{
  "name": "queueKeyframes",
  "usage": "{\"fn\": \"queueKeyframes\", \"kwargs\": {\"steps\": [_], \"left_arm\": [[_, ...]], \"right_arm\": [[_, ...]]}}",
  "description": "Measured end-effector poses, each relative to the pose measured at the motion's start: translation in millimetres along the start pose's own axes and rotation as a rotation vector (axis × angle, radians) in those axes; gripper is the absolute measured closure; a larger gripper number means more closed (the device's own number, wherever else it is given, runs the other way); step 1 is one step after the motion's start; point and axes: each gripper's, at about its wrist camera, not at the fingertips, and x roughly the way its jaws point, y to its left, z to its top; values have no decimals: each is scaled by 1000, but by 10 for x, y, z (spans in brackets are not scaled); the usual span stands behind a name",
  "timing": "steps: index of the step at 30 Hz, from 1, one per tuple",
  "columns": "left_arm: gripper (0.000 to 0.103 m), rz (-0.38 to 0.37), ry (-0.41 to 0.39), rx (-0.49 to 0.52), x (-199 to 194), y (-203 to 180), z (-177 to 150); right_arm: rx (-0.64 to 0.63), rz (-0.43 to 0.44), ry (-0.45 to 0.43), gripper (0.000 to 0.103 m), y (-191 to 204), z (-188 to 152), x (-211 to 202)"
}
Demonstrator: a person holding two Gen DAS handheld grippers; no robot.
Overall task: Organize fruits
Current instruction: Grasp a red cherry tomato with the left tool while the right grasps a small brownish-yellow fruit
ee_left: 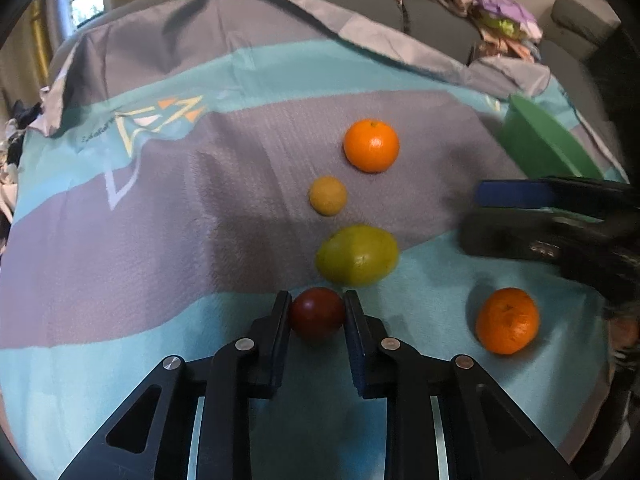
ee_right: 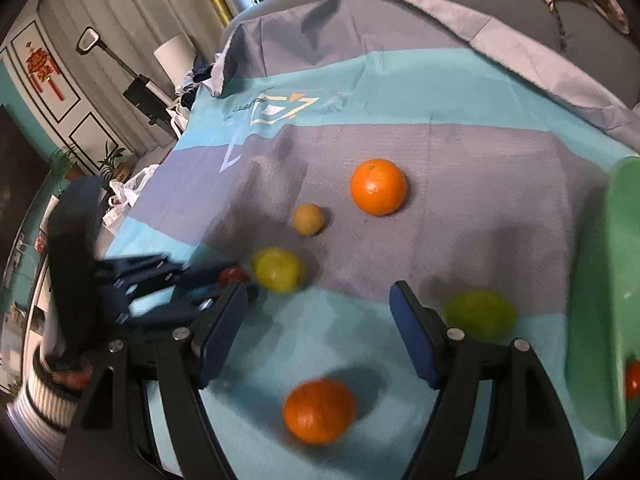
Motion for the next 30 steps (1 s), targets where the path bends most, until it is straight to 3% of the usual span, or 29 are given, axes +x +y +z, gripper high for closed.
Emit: {"fn": "queueKeyframes", "kwargs": {"steps": [6,11,14,15,21,30], "left_arm": [[77,-6,-91,-48,-301,103,-45],[77,-4,-108,-73,-336,196,-41],[77,-12,-110,-85,-330,230,-48],[77,-17,-110,-89,-334,234,-54],[77,-14,-116,-84,-395,180,-94],[77,-5,-124,-114,-574,-22,-177]], "right_arm": [[-12,-19,37,38,100,242,392],[-44,-52,84,50,188,372,711],[-73,-69,98,64,238,423,792],[-75,-70,112,76,245,430,813],[-106,-86,73,77,304,345,575],[-123,-114,-49,76,336,-93,-204]]}}
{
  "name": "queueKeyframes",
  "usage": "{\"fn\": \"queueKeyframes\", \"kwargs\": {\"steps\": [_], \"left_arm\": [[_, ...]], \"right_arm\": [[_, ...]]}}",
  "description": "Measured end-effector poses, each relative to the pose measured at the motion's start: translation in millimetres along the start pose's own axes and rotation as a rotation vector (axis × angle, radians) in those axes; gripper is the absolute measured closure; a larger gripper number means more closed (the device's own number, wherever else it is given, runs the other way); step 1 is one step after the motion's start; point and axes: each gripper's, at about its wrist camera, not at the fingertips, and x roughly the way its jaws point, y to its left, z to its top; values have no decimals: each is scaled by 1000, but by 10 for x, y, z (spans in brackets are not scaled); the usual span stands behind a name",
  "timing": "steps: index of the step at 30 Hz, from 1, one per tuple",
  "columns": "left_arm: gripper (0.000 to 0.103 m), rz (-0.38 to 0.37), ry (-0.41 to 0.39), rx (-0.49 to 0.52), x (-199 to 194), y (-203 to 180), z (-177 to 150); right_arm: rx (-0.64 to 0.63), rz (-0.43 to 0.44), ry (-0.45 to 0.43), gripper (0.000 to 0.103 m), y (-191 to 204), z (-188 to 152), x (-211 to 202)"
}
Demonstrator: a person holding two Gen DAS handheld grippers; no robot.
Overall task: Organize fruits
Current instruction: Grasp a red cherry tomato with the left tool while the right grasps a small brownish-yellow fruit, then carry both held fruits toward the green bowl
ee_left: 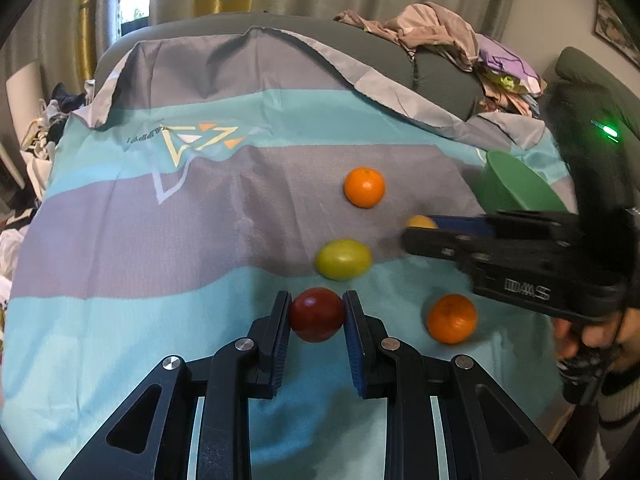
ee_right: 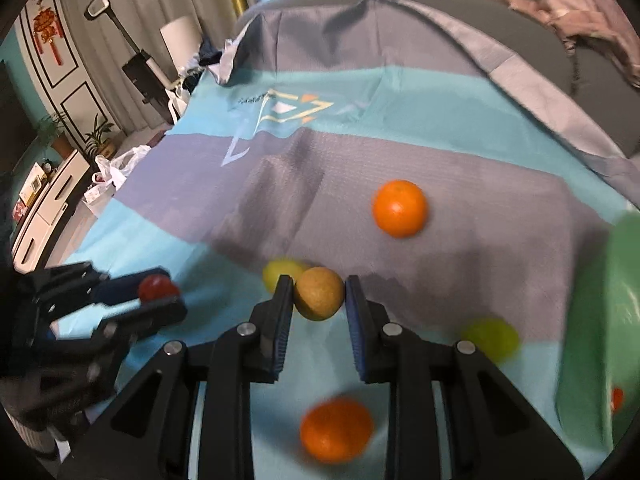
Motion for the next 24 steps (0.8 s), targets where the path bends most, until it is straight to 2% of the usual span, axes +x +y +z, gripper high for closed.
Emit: {"fn": "queueKeyframes", "kwargs": {"steps": [4,10,24], "left_arm": [[77,-16,-5,-19,-103,-106,-69],[77,12,-17,-4,-287,-325,-155],[77,9,-34,43,-569,-749,-275]], "right_arm": [[7,-22,-46,76,-22,-216,-345],[-2,-45,-86,76,-2,-497,-748],[1,-93,-165,76,-78,-841,-1312]]}}
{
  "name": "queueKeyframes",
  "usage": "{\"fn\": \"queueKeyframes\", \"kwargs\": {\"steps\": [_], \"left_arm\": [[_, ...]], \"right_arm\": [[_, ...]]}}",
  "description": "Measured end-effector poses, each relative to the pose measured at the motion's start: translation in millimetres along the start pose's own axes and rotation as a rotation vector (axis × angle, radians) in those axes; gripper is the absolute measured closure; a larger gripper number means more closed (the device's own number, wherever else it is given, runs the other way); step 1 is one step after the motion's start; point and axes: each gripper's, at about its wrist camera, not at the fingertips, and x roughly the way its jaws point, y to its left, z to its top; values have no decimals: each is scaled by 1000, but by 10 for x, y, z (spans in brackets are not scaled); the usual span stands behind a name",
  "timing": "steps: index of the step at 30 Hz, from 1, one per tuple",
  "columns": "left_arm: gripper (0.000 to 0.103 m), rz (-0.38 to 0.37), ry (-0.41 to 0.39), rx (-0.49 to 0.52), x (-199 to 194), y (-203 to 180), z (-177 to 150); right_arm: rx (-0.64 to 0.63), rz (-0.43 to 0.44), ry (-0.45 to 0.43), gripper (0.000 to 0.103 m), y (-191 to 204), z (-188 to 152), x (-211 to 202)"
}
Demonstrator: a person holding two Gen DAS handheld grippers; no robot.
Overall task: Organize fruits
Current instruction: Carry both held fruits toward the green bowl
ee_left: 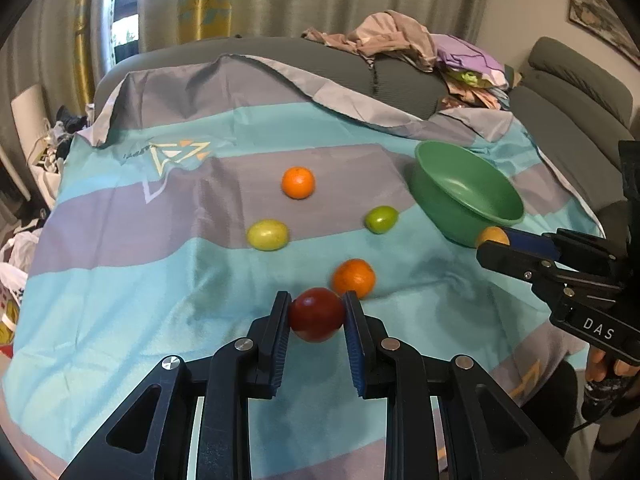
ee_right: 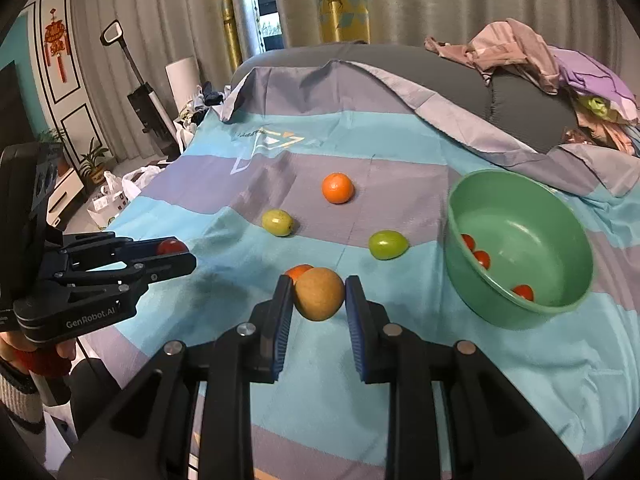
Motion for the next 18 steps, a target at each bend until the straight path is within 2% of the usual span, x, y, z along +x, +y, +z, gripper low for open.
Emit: {"fn": "queueKeyframes", "kwargs": {"steps": [18], "left_arm": [[77,-32,18,86,53,-492,116]], "right_arm": [[66,-39,-65,76,-348,-155,-268]]}}
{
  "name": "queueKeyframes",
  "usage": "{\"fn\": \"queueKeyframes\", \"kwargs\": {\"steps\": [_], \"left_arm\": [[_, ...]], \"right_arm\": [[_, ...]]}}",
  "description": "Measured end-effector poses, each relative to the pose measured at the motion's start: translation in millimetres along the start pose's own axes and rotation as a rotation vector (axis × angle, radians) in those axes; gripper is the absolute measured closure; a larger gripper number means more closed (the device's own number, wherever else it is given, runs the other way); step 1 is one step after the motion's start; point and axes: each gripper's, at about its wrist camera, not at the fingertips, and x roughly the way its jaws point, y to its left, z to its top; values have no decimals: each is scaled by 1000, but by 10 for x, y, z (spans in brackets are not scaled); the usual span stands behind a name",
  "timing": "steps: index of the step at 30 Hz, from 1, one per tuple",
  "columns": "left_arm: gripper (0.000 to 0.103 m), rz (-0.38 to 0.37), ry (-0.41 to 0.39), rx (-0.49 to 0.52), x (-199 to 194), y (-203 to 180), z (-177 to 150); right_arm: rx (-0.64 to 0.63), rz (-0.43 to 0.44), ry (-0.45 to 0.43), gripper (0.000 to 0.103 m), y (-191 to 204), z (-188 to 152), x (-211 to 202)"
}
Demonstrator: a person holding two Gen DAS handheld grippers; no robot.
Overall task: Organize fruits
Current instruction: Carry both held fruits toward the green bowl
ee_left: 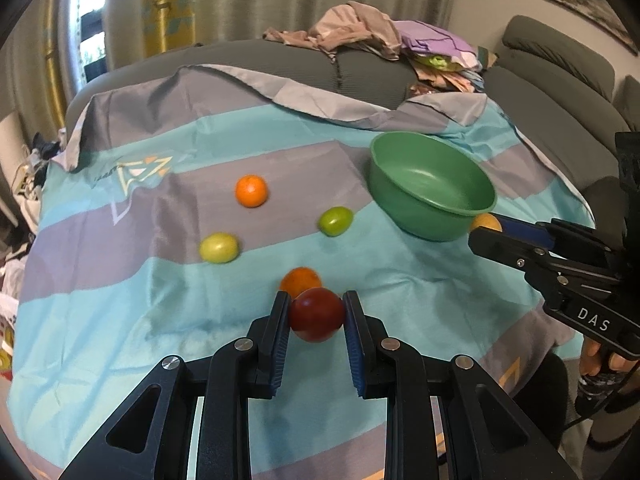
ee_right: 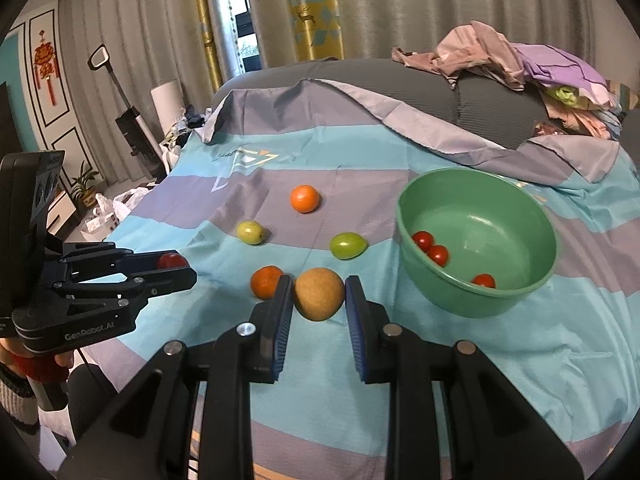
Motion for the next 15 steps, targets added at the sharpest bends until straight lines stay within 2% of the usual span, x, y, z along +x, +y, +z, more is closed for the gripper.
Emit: {"fn": "queueKeyframes", "kwargs": {"steps": [15], "left_arm": [[77,-38,-1,111,256,-441,369]], "right_arm": [[80,-37,-33,76,-412,-8,-31]]}}
